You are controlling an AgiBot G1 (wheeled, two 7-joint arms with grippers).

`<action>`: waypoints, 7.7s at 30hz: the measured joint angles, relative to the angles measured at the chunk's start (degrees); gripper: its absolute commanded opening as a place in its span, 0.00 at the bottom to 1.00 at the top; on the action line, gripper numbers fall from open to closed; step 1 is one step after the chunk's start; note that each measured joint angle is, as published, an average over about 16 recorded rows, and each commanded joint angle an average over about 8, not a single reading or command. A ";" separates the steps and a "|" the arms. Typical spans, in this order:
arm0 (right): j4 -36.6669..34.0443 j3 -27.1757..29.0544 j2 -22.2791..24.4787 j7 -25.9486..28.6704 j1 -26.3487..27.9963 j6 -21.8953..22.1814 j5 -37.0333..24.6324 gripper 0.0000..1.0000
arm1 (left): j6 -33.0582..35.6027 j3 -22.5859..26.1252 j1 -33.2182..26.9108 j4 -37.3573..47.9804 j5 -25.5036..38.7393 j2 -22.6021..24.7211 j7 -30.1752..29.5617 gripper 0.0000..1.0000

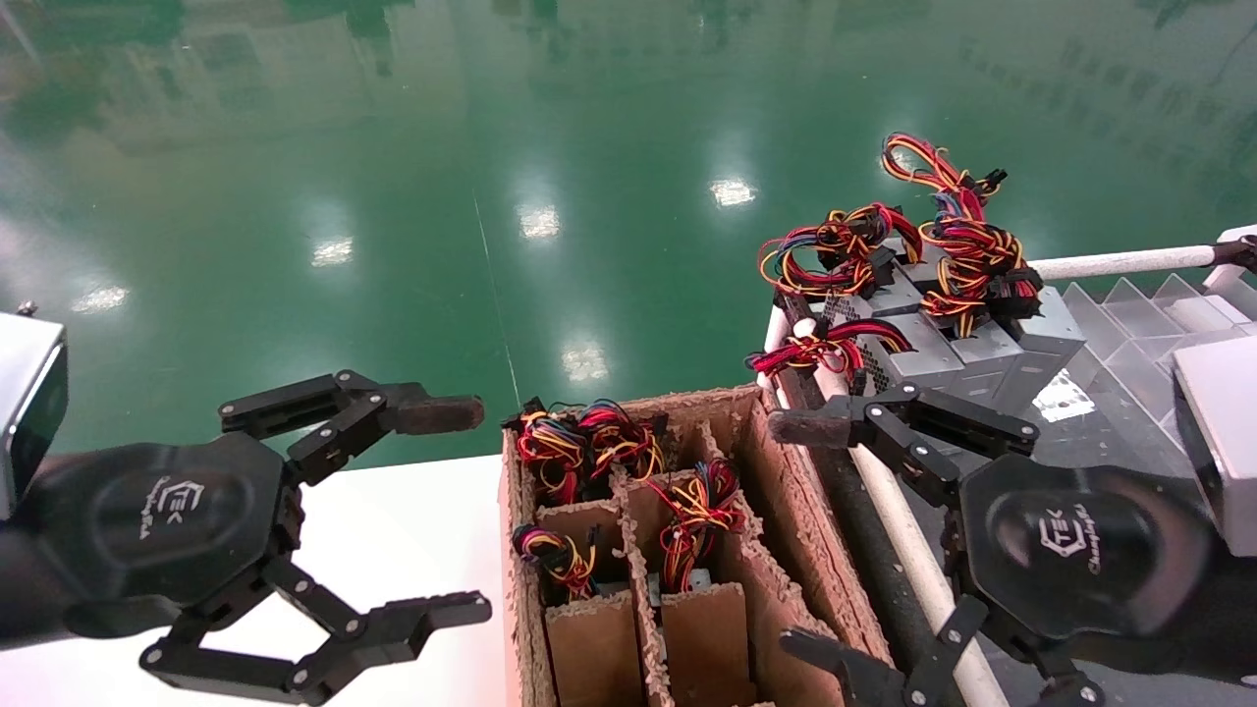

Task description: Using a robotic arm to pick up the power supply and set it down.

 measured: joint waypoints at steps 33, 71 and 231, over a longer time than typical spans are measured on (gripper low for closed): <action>-0.62 -0.94 -0.96 0.40 0.88 2.65 -2.96 1.00 | 0.00 0.00 0.00 0.01 0.00 0.00 0.00 0.00; -25.45 -23.07 -23.99 -2.45 26.42 14.09 -47.50 1.00 | 0.00 0.02 -0.01 0.01 -0.01 0.00 0.01 1.00; -44.55 -25.45 -11.19 27.95 23.81 -5.73 9.13 0.00 | -0.02 0.09 -0.03 0.02 -0.06 -0.03 0.05 1.00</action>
